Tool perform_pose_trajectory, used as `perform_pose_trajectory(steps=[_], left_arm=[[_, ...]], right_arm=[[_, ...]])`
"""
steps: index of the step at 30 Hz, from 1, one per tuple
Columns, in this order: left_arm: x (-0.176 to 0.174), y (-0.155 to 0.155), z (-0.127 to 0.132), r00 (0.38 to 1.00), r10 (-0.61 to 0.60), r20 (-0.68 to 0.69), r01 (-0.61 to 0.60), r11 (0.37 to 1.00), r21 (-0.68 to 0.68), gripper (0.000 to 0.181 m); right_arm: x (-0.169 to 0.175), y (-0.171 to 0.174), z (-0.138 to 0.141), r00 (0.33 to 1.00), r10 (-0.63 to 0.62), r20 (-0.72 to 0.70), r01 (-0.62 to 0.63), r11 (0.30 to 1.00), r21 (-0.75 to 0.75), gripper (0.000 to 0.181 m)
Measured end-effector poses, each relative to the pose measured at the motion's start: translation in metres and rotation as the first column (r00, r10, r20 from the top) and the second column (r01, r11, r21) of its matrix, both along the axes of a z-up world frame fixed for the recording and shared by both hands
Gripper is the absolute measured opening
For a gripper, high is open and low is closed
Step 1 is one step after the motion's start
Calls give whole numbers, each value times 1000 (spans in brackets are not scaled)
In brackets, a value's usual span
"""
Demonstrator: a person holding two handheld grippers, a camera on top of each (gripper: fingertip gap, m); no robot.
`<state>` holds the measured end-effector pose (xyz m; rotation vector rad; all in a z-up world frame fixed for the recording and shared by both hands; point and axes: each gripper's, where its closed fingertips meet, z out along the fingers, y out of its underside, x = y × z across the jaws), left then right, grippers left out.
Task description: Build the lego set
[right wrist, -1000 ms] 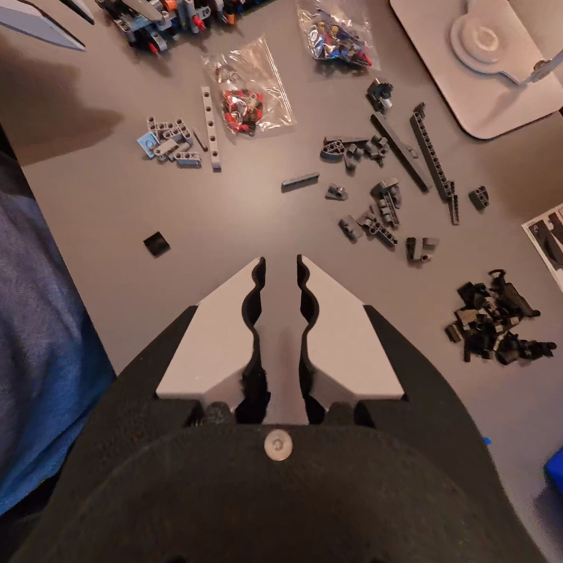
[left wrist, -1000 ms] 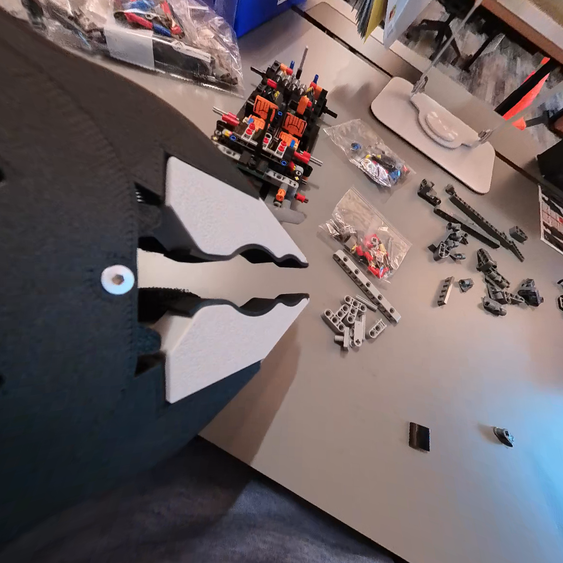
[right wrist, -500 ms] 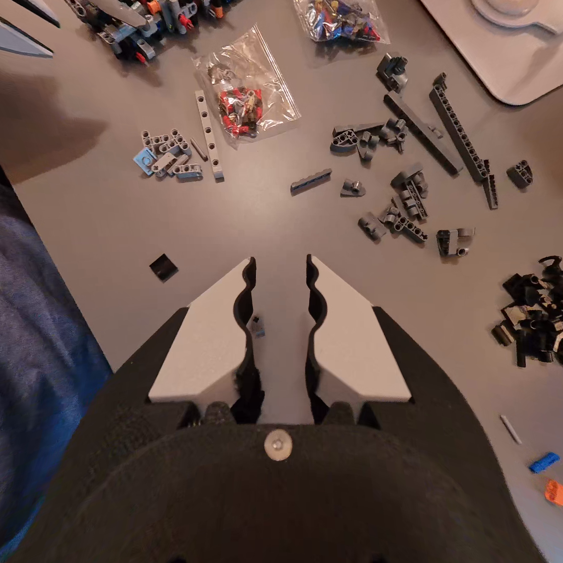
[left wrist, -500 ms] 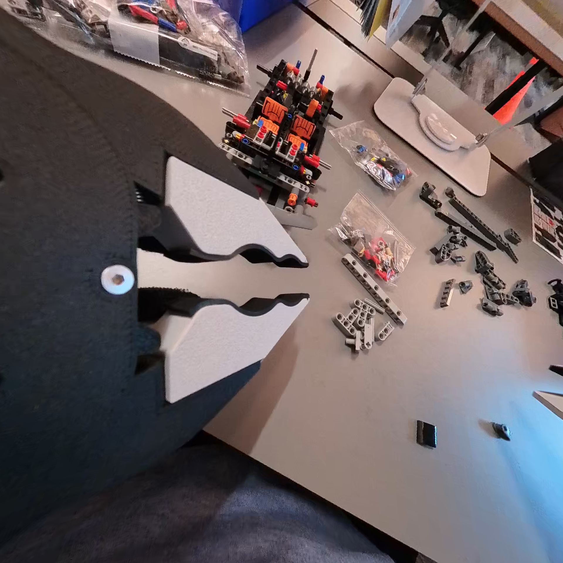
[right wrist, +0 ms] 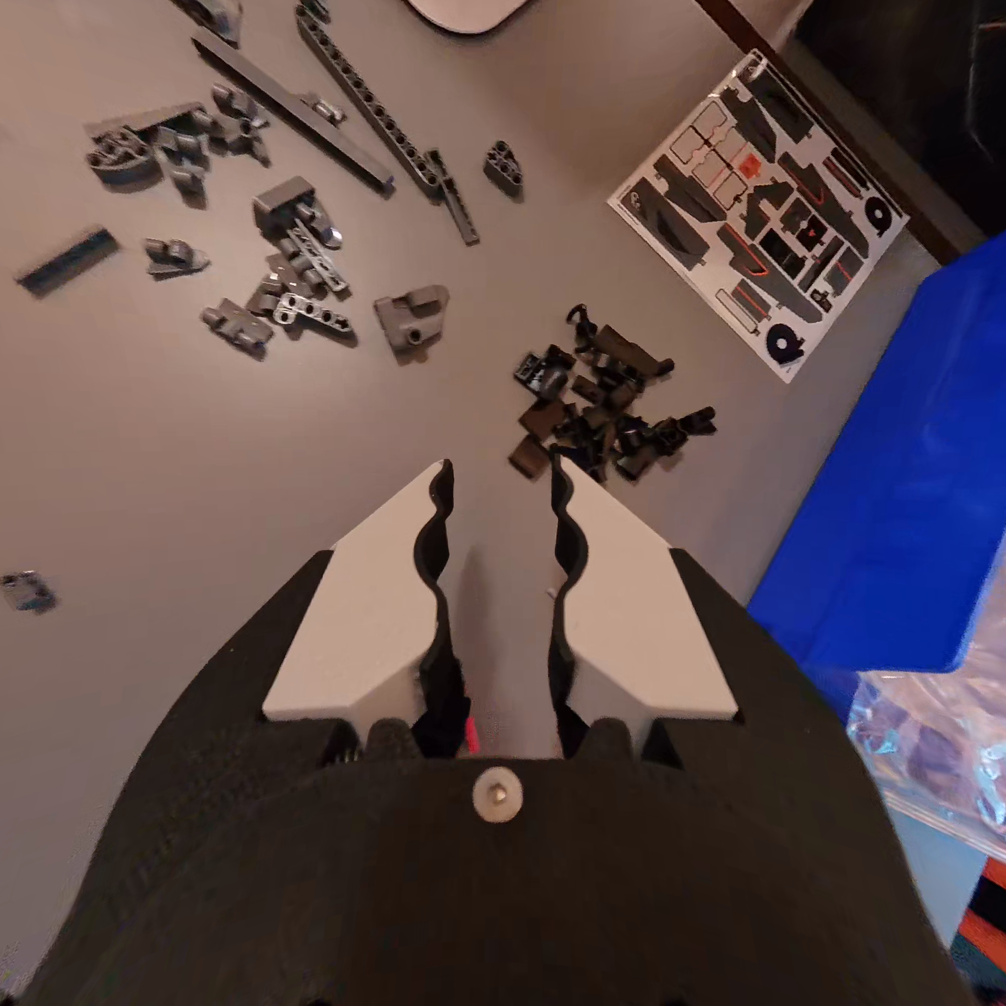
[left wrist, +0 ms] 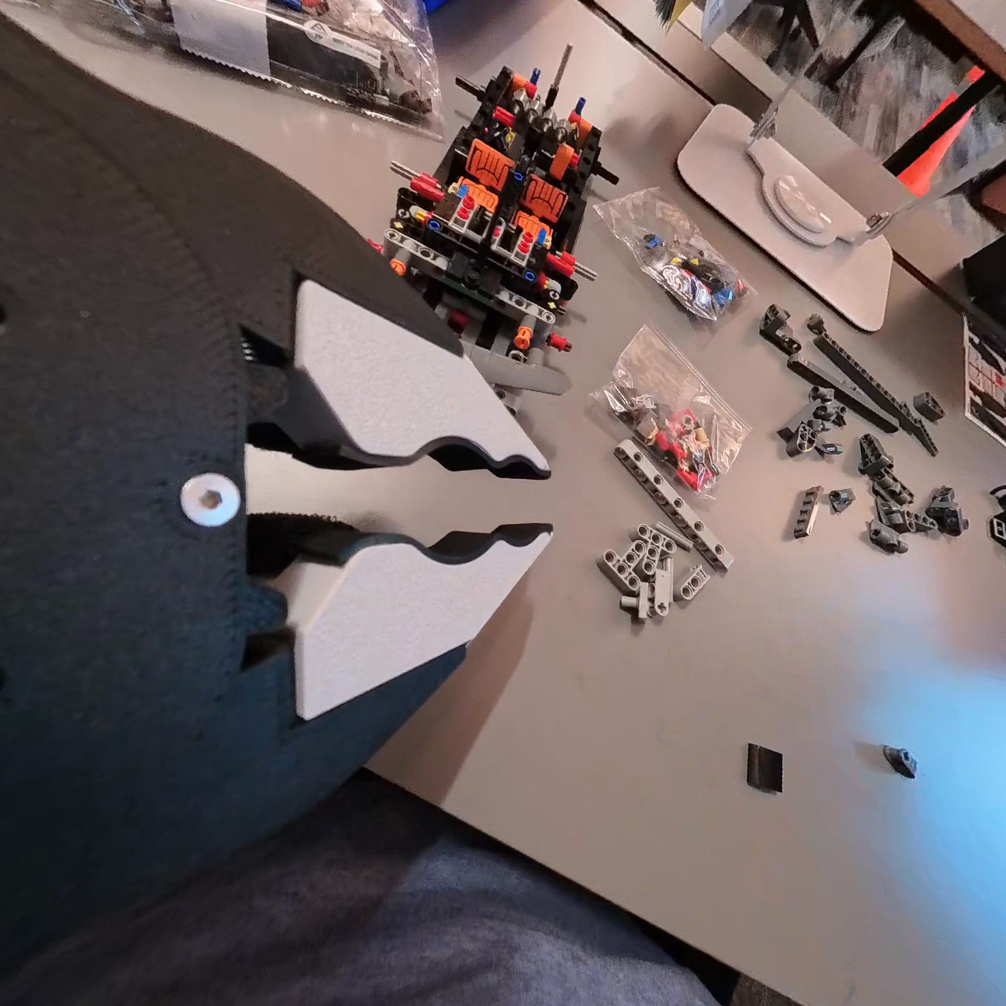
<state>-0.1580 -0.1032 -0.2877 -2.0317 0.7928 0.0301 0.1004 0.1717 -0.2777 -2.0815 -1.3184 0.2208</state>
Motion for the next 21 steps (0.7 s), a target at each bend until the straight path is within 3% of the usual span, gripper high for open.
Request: perform_pose_trajectory(steps=[4,10,21], left_arm=[[2,2,-3,1000,1,-5,-1,1000,-10,14],[6,4,-4,1000,5,-18,-6,1000,-15,13],[12,11,-9,1000,3,-23,-4,999,-33,13]], right_arm=[[3,20,-16,999,-1,42,2,1000,-16,32],[-22,31,-30,994,90,68,-88,996,-31,23],[-20,40,-54,992,73,101,-62,992,-108,13]])
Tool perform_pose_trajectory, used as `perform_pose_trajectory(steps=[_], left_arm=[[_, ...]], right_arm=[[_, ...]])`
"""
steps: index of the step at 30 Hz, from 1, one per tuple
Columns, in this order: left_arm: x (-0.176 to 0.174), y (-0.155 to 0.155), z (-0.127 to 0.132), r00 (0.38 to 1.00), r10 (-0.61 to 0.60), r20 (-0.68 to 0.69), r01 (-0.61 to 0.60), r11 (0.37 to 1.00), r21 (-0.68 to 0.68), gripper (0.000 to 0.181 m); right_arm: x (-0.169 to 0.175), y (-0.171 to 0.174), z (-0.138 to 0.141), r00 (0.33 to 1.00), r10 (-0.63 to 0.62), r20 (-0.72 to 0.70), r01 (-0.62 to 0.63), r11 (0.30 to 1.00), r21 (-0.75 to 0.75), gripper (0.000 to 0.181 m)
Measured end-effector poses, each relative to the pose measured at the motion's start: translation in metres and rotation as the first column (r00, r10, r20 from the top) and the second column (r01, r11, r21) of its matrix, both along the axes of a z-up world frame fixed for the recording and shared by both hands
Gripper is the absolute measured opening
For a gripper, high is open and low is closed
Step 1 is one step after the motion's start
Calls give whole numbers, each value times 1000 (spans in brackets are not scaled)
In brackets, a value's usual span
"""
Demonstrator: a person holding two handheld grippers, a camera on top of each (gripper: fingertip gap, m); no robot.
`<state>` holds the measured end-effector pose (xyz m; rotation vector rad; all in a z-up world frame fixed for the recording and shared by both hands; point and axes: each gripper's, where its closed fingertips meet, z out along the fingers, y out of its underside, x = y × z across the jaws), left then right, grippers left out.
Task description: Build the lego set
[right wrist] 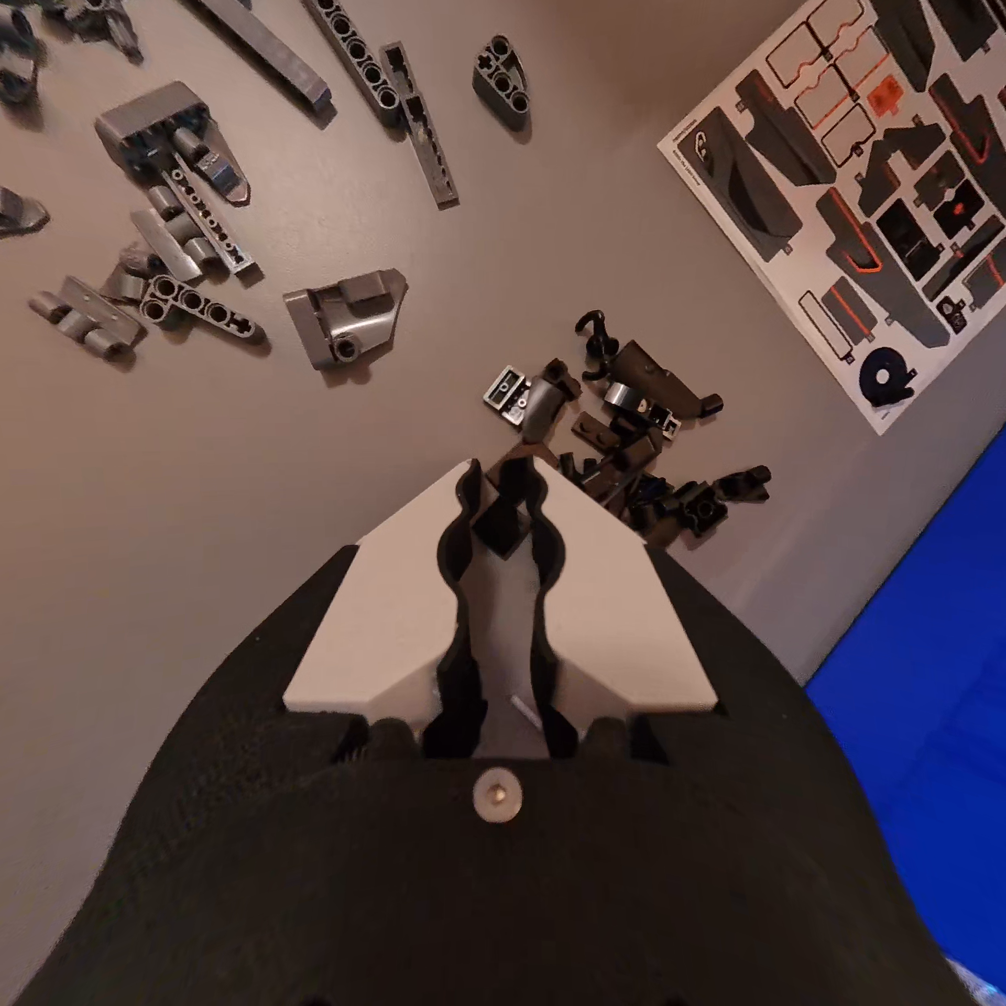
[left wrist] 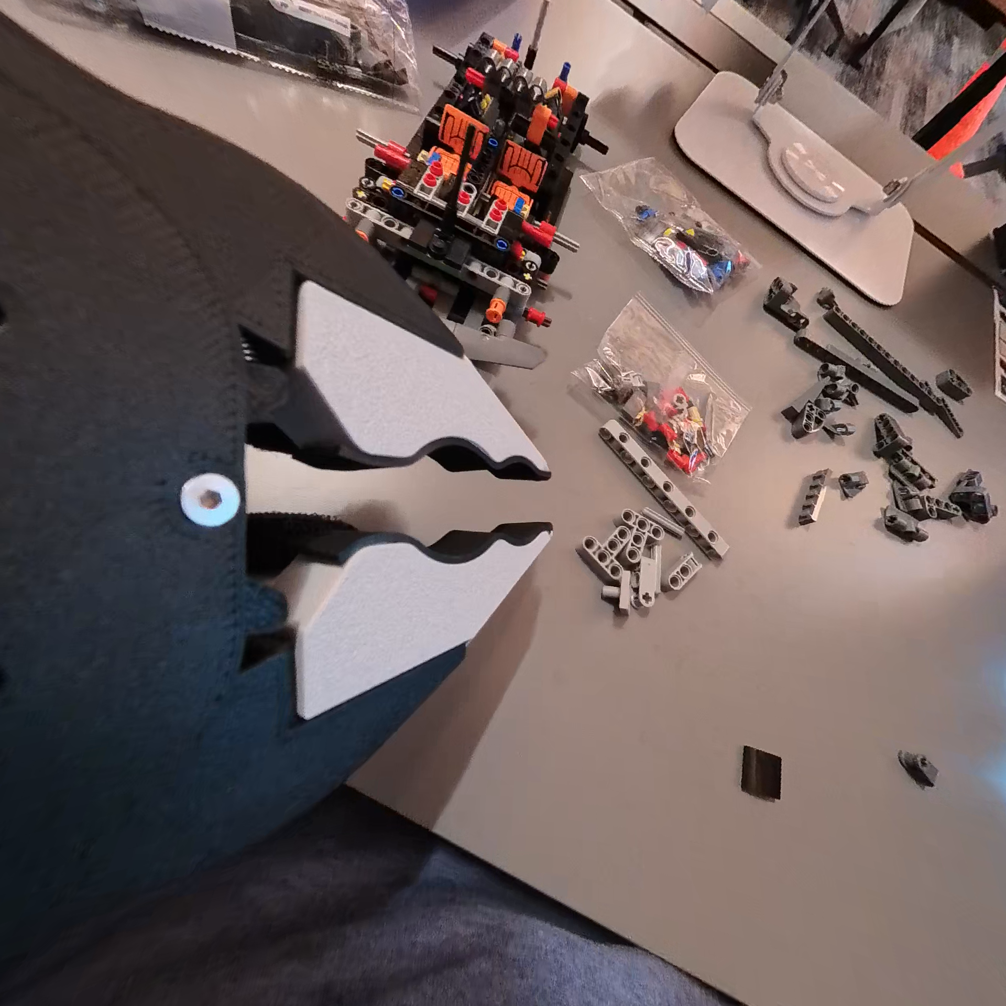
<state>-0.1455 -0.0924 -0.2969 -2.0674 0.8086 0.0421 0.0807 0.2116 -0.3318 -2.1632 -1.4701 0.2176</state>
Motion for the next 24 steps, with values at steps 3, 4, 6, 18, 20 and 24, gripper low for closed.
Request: perform_pose_trajectory(steps=[3,4,6,18,20,24], left_arm=[[4,3,-2,1000,-6,6,6,1000,-6,13],[5,3,-3,1000,-9,7,9,1000,-8,13],[7,4,-3,1000,-14,11,14,1000,-9,13],[19,8,-4,999,-38,28,38,999,-6,13],[22,9,-4,998,-48,27,48,999,-6,13],[30,9,-3,997,-63,35,64,998,-4,13]], right_arm=[[0,-5,0,1000,5,-3,-5,1000,1,11],[0,-6,0,1000,5,-5,-5,1000,-1,10],[0,-10,0,1000,6,-8,-6,1000,-15,10],[-15,-66,0,993,114,-20,-115,991,-65,9],[-20,-81,0,990,138,-36,-140,987,-80,10],[-21,-93,8,987,153,-55,-156,985,-67,18]])
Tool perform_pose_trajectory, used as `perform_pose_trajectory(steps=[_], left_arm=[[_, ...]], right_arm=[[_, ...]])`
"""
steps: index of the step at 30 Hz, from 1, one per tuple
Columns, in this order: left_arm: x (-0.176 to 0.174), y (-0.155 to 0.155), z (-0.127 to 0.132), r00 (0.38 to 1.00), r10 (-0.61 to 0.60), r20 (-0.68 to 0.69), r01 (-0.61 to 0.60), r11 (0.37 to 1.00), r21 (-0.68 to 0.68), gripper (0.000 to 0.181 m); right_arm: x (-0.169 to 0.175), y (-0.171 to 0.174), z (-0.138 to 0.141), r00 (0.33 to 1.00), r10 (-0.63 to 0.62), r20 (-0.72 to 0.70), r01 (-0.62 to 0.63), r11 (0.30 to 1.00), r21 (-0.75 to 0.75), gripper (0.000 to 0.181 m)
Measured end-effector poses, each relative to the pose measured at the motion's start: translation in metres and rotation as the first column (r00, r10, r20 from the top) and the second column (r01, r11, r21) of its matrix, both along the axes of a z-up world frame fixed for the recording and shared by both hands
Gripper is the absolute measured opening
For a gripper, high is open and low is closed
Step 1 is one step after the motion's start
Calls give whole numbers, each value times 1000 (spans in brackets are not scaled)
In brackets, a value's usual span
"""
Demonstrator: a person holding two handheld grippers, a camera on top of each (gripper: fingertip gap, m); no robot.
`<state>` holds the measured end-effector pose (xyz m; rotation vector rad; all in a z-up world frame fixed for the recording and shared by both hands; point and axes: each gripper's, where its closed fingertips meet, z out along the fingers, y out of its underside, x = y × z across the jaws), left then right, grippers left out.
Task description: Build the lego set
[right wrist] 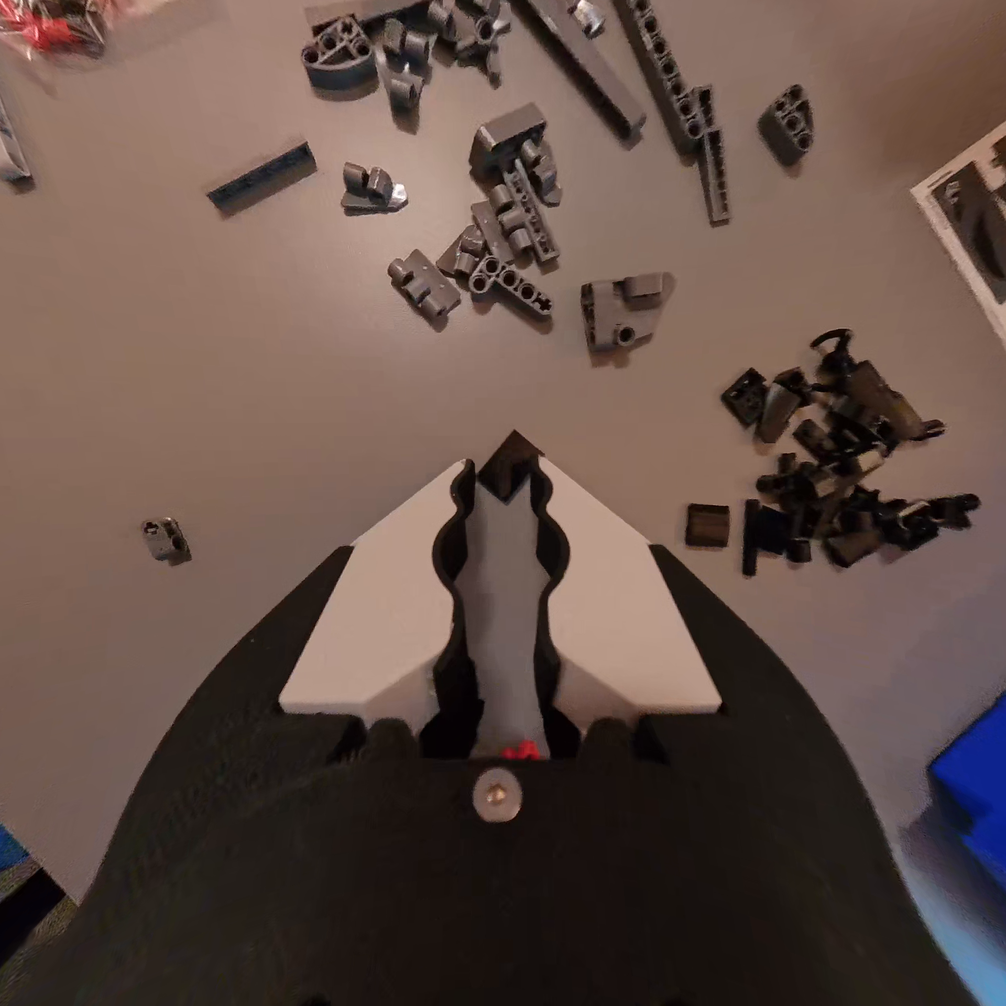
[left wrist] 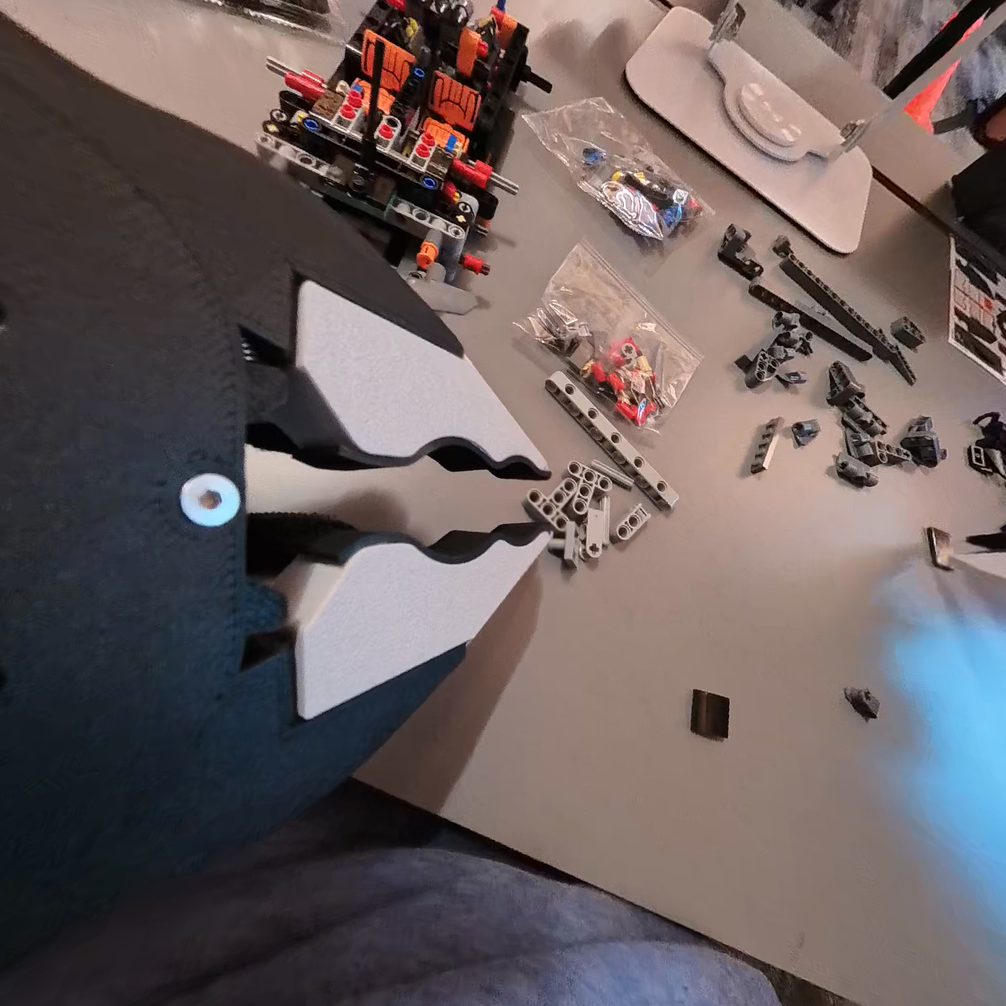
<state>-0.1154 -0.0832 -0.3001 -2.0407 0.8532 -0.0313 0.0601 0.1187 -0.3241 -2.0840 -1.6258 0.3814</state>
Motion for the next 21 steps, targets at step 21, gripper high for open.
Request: perform_pose_trajectory(steps=[21], left_arm=[[11,19,-6,1000,24,6,-24,1000,-20,13]], right_arm=[[20,125,6,996,46,80,-49,998,38,8]])
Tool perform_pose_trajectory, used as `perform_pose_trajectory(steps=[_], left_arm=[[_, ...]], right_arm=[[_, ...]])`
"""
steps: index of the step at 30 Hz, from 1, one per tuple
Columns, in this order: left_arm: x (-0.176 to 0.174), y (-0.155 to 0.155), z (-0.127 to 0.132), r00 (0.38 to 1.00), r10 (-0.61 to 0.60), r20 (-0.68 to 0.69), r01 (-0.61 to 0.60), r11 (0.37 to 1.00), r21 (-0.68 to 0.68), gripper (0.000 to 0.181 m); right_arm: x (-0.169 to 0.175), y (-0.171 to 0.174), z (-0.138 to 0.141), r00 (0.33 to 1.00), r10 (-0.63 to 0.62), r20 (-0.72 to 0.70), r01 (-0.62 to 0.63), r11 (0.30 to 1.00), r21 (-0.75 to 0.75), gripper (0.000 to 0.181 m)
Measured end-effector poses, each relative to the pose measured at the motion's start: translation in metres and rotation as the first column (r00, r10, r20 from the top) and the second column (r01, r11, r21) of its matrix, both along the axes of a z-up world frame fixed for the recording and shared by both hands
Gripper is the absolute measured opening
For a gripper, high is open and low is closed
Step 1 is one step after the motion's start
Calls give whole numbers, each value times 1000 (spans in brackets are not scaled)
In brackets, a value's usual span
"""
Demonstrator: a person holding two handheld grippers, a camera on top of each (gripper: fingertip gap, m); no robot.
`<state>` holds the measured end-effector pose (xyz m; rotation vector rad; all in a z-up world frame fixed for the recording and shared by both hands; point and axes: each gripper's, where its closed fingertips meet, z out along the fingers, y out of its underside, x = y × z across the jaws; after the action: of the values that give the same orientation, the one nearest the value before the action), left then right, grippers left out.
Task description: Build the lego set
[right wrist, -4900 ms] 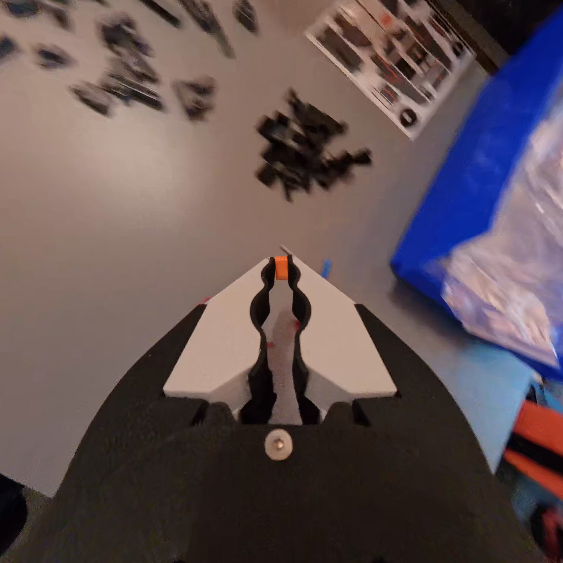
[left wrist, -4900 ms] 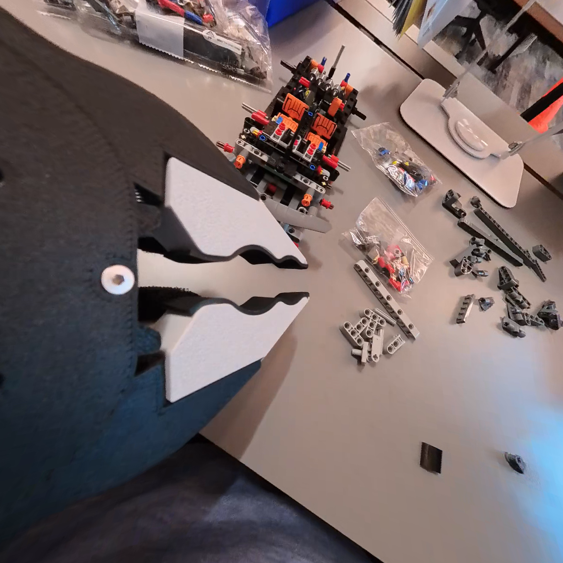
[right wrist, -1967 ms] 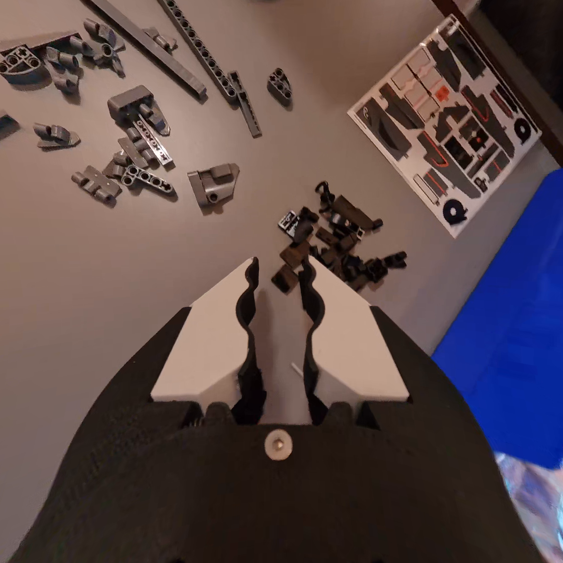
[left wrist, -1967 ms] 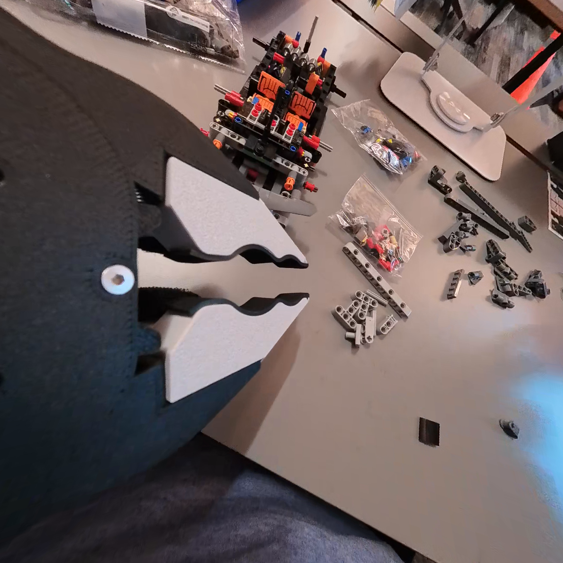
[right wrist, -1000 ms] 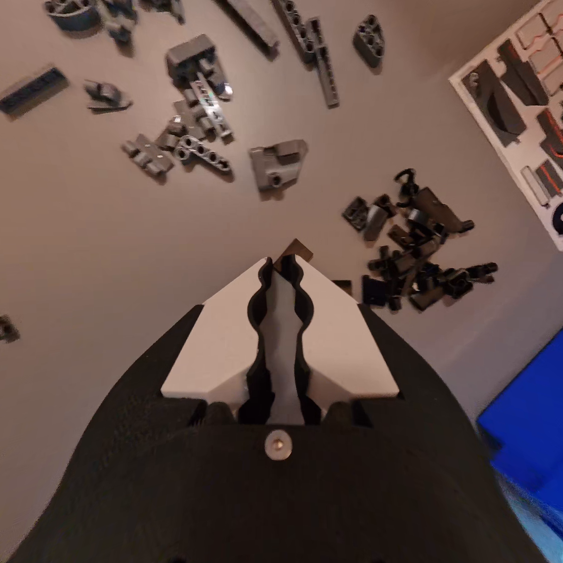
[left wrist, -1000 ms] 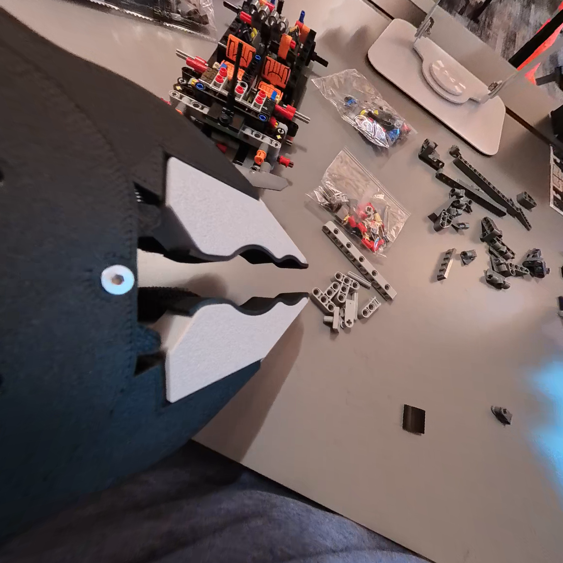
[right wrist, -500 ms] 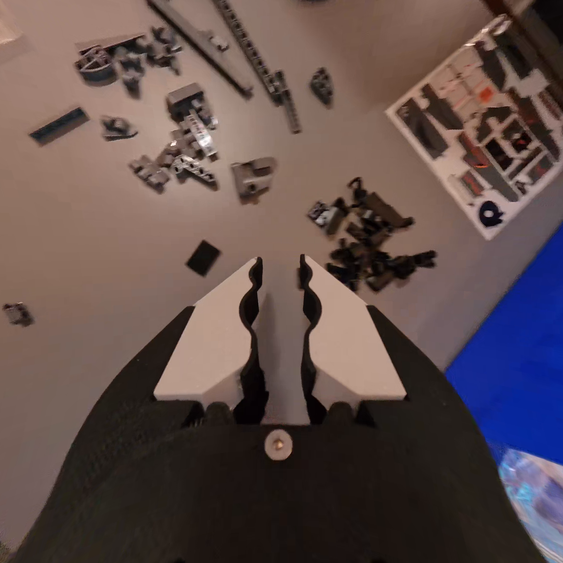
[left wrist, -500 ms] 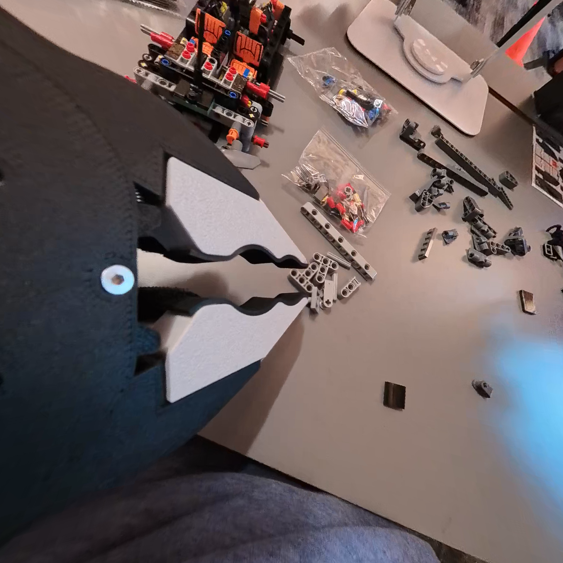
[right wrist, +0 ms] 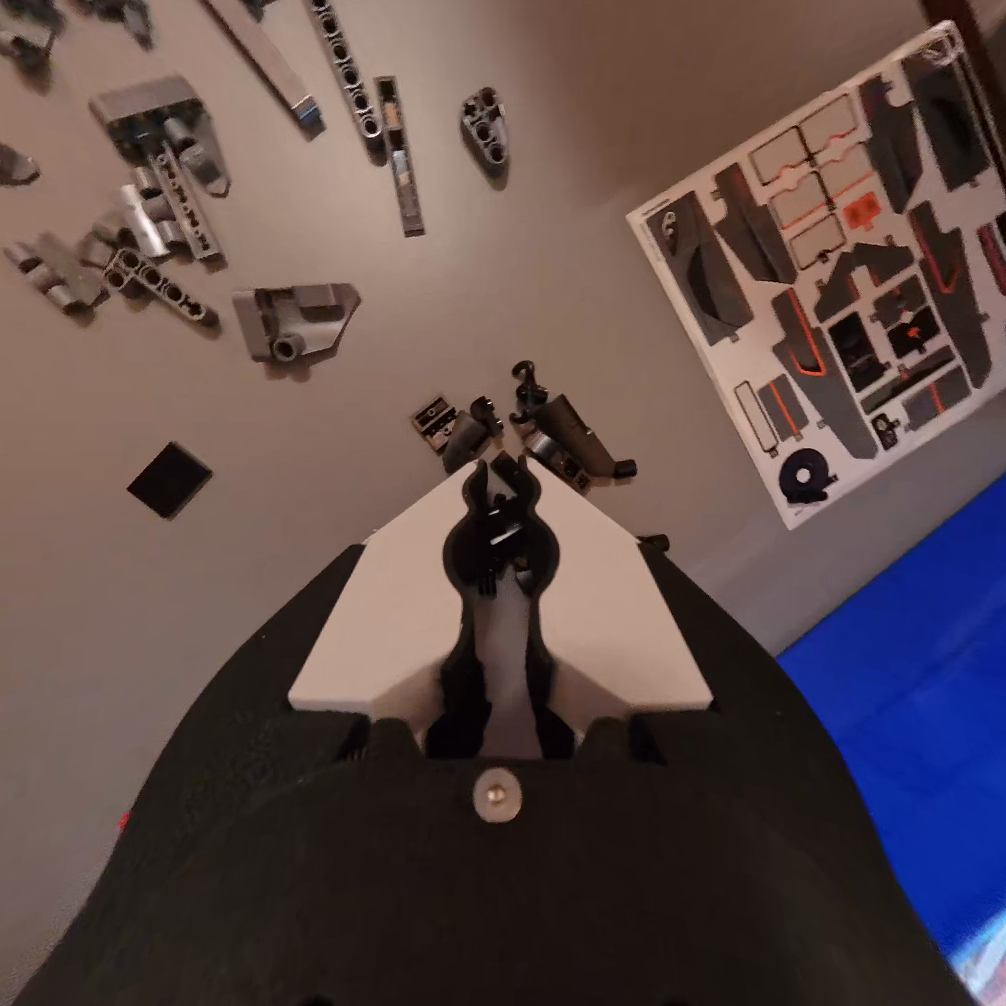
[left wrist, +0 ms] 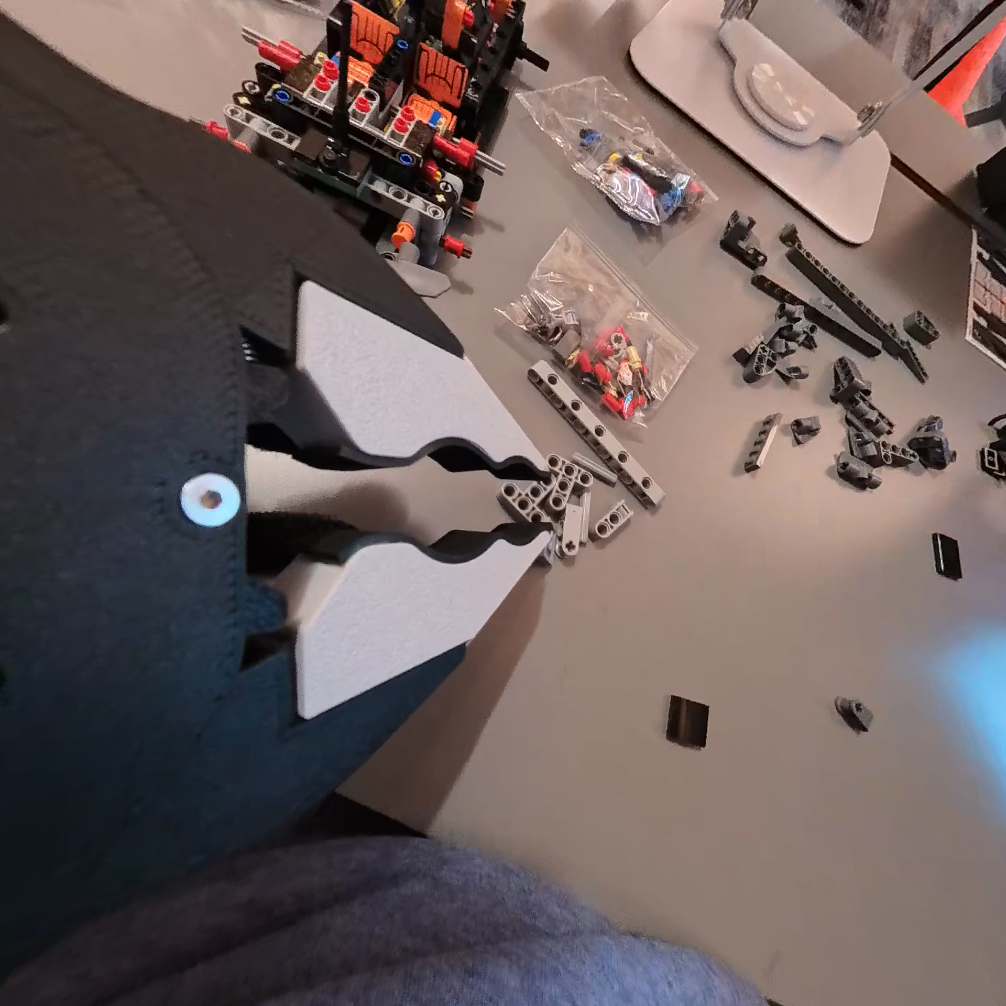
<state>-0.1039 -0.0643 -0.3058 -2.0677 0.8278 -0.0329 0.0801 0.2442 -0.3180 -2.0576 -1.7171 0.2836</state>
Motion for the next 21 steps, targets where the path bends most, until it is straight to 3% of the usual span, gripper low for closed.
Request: perform_pose_trajectory(steps=[15,21], left_arm=[[9,8,-5,1000,-25,-4,25,1000,-18,13],[12,10,-4,1000,-28,-6,28,999,-20,13]], right_arm=[[4,3,-15,989,121,89,-122,993,3,16],[2,1,-16,990,108,92,-105,994,-41,6]])
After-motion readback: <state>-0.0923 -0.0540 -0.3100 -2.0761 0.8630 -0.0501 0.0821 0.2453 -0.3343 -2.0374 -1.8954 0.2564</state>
